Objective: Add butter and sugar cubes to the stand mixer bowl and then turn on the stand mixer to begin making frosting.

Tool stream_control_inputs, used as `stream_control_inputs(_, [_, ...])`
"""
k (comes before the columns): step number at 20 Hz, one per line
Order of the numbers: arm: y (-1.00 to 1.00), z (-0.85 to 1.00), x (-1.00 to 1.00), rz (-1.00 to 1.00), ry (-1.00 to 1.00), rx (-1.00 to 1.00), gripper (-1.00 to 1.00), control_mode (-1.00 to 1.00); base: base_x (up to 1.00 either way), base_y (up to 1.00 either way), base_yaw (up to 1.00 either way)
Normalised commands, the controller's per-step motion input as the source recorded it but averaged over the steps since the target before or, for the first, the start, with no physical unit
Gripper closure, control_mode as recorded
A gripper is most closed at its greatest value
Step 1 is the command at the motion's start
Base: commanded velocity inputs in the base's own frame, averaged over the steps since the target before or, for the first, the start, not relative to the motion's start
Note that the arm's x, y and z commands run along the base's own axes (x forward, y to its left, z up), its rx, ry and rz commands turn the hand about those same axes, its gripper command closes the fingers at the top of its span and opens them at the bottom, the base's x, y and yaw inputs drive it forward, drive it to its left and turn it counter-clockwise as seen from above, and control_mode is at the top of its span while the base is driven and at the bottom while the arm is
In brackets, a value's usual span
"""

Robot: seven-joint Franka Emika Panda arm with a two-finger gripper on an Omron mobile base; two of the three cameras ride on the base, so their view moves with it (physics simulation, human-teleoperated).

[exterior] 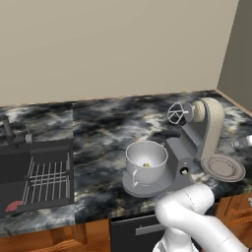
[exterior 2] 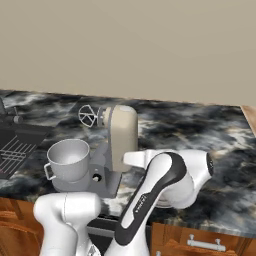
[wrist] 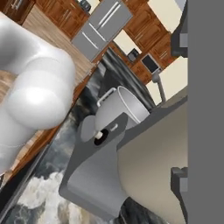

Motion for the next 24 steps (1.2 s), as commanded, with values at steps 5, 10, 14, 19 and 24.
stream_control_inputs(5, [0.00, 0.00, 0.20, 0.02, -0.31, -0.02, -1.00, -1.00, 0.00, 0.00, 0.00])
stream_control_inputs(10, [0.00, -0.02, 0.16, 0.00, -0.34, -0.08, -1.00, -1.00, 0.00, 0.00, 0.00])
stream_control_inputs(14, [-0.10, 0.00, 0.19, 0.01, -0.32, -0.07, -1.00, -1.00, 0.00, 0.00, 0.00])
stream_control_inputs(19, [-0.24, 0.00, 0.21, 0.14, -0.25, -0.06, -1.00, -1.00, 0.00, 0.00, 0.00])
stream_control_inputs(24, [-0.11, 0.00, 0.21, 0.27, -0.23, -0.07, -1.00, -1.00, 0.00, 0.00, 0.00])
